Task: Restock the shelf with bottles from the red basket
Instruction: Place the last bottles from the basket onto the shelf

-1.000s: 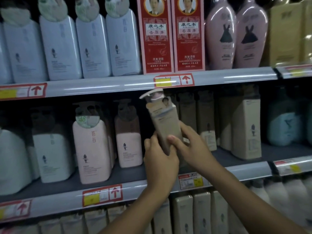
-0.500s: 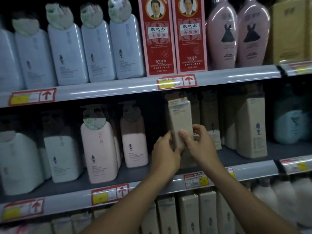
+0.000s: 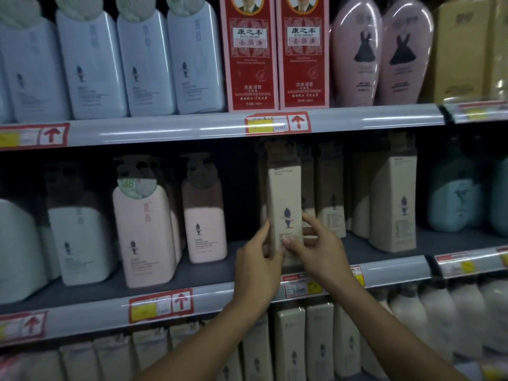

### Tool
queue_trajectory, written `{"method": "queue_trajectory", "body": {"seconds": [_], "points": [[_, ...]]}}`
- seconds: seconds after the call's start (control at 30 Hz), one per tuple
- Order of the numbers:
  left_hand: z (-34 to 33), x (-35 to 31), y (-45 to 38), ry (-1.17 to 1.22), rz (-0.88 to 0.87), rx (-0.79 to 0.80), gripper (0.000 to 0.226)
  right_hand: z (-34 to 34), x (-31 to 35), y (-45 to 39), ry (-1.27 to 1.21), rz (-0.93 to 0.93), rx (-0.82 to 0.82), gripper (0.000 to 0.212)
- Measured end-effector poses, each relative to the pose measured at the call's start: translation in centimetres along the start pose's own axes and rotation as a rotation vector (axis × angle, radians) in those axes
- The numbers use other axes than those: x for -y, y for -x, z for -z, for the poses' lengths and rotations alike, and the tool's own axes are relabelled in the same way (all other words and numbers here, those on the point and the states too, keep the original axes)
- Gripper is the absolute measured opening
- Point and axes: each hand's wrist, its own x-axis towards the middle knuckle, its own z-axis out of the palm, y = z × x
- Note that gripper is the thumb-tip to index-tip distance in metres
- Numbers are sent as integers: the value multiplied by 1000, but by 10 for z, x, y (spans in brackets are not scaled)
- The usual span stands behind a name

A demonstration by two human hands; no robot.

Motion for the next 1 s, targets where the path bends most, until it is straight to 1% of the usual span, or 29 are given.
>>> {"method": "queue_trajectory", "body": {"seconds": [0.1, 0.27, 0.43, 0.57, 0.67, 0.73, 0.8, 0.83, 0.9, 0.93, 1.0], "points": [[4, 0, 3, -7, -6, -27, 67, -5, 2, 6, 14, 26, -5, 52], [8, -1, 11, 32, 3, -20, 71, -6, 2, 9, 20, 27, -24, 52], [6, 1, 18, 19, -16, -66, 67, -11, 3, 15, 65, 44, -48, 53], [9, -3, 17, 22, -3, -52, 63, -10, 2, 14, 128, 52, -40, 54], [17, -15, 17, 42, 36, -56, 53, -12, 9, 19, 122, -5, -39, 53], [23, -23, 16, 75, 49, -68, 51, -16, 20, 30, 140, -42, -124, 59], [31, -30, 16, 90, 37, -86, 45, -21, 36, 45, 133, -41, -221, 59], [37, -33, 16, 83, 19, -106, 38, -25, 44, 52, 121, -25, -249, 57], [50, -35, 19, 28, -29, -145, 10, -35, 59, 69, 87, 18, -262, 51], [58, -37, 24, 8, -39, -157, 11, -41, 65, 78, 67, 29, -247, 47], [75, -34, 37, -31, -33, -164, 36, -57, 74, 100, 28, 33, -195, 34]]}}
